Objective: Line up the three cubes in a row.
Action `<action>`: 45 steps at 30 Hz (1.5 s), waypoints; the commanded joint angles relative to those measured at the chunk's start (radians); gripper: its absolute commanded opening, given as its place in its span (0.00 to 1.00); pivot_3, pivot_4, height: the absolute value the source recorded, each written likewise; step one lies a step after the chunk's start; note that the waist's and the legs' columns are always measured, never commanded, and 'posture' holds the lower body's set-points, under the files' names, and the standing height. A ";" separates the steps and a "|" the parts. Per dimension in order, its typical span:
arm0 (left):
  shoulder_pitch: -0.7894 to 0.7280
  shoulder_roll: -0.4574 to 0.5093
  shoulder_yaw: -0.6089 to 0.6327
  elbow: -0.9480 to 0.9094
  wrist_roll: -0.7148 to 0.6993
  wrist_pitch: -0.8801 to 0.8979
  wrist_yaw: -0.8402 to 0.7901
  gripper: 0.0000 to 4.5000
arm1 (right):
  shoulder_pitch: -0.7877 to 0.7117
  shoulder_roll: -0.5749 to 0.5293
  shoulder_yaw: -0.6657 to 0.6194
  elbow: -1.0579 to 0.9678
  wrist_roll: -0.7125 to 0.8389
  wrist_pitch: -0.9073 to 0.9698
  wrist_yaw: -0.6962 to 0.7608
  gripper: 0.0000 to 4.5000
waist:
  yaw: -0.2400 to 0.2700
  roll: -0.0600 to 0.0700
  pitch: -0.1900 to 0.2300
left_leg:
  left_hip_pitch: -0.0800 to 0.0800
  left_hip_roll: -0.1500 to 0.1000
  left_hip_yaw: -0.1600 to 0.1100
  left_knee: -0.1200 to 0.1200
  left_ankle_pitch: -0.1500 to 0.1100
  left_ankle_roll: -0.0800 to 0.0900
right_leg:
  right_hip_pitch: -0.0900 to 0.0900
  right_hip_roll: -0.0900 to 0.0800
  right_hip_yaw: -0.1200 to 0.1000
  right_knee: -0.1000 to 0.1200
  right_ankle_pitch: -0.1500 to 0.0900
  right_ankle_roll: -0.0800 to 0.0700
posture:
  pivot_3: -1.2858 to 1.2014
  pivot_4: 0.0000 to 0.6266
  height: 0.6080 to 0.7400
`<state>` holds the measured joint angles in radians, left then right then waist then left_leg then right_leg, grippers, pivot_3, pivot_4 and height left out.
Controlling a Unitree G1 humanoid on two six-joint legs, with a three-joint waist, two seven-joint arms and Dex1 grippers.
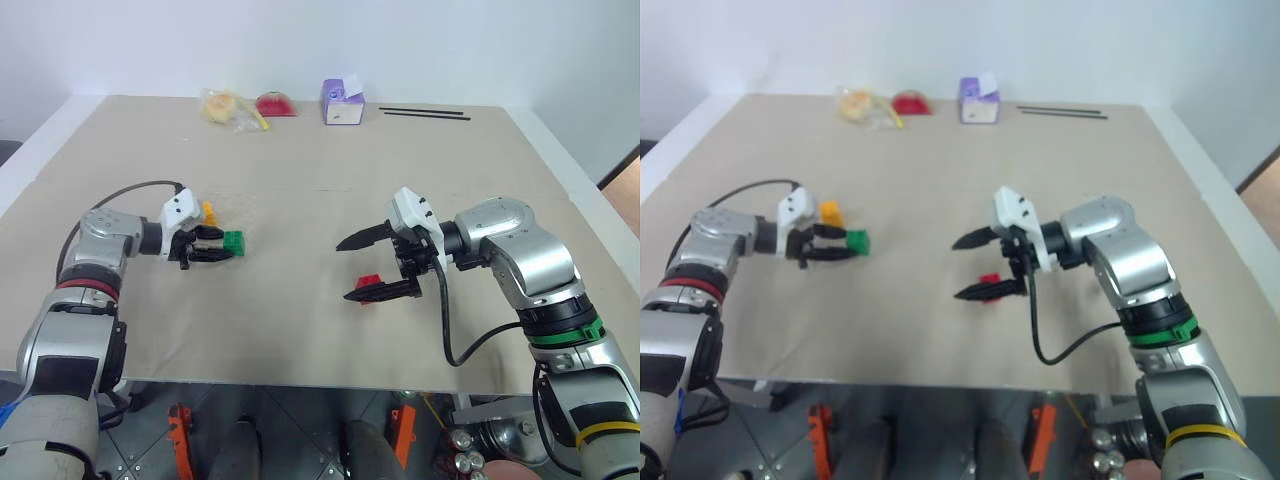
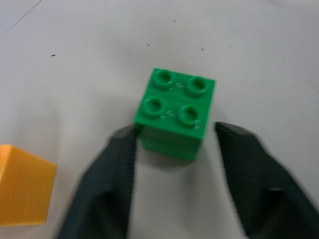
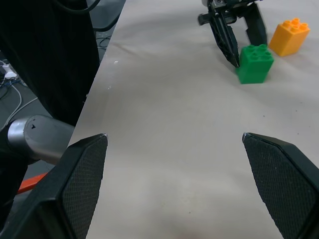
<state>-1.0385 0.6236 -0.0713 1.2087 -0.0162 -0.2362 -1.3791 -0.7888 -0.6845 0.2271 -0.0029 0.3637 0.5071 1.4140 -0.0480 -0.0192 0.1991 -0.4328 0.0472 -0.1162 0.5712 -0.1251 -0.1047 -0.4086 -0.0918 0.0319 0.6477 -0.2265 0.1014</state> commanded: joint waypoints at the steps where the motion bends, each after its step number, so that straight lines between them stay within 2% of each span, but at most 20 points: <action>1: -0.019 0.011 0.024 -0.001 0.000 -0.014 0.001 0.28 | -0.003 -0.015 -0.036 -0.042 0.021 -0.003 -0.004 1.00 | 0.000 0.000 0.000 | 0.000 0.000 0.000 0.000 0.000 0.000 | 0.000 0.000 0.000 0.000 0.000 0.000 | 0.52 0.24 1.00; 10: 0.018 0.013 0.043 -0.075 -0.040 0.006 -0.078 0.28 | 0.005 -0.026 -0.041 -0.051 0.035 -0.001 0.003 1.00 | 0.000 0.000 0.000 | 0.000 0.000 0.000 0.000 0.000 0.000 | 0.000 0.000 0.000 0.000 0.000 0.000 | 0.52 0.24 1.00; 13: 0.067 0.010 0.041 -0.190 -0.069 0.038 -0.149 0.28 | 0.017 -0.048 -0.051 -0.060 0.050 0.008 0.014 1.00 | 0.000 0.000 0.000 | 0.000 0.000 0.000 0.000 0.000 0.000 | 0.000 0.000 0.000 0.000 0.000 0.000 | 0.52 0.24 1.00; 18: 0.188 0.002 0.023 -0.464 -0.112 0.148 -0.176 0.28 | 0.027 -0.072 -0.055 -0.036 0.037 -0.015 0.011 1.00 | 0.000 0.000 0.000 | 0.000 0.000 0.000 0.000 0.000 0.000 | 0.000 0.000 0.000 0.001 0.000 0.000 | 0.52 0.24 1.00; 23: 0.299 -0.020 -0.015 -0.729 -0.134 0.282 -0.136 0.28 | 0.022 -0.082 -0.058 -0.024 0.023 -0.024 0.002 1.00 | 0.000 0.000 0.000 | 0.001 0.000 0.000 0.001 0.000 0.000 | 0.001 0.000 0.000 0.001 0.000 0.000 | 0.52 0.24 1.00; 28: 0.354 -0.065 -0.073 -0.893 -0.129 0.387 -0.063 0.28 | 0.022 -0.100 -0.053 -0.010 -0.004 -0.037 -0.006 1.00 | 0.000 0.000 0.000 | 0.001 0.000 0.000 0.002 0.000 0.000 | 0.001 0.000 0.000 0.001 0.000 -0.001 | 0.52 0.24 1.00; 34: 0.356 -0.100 -0.136 -0.936 -0.120 0.401 -0.031 0.28 | 0.029 -0.114 -0.062 0.007 -0.017 -0.037 -0.015 1.00 | 0.000 0.000 0.000 | 0.001 0.000 0.000 0.003 0.000 0.000 | 0.001 0.000 0.000 0.001 0.001 -0.001 | 0.52 0.24 1.00; 45: 0.292 -0.139 -0.189 -0.835 -0.094 0.376 -0.013 0.28 | 0.052 -0.125 -0.078 -0.020 0.002 -0.011 -0.037 1.00 | 0.001 0.000 0.000 | 0.000 0.000 0.000 0.006 0.000 0.000 | 0.002 0.000 0.000 0.001 0.001 -0.001 | 0.52 0.24 1.00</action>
<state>-0.7317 0.4850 -0.2505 0.3740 -0.1163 0.1513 -1.3938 -0.7383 -0.7936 0.1914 0.0134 0.3491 0.4953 1.3813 -0.0472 -0.0191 0.1991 -0.4327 0.0474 -0.1161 0.5775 -0.1251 -0.1044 -0.4066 -0.0918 0.0323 0.6487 -0.2254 0.1003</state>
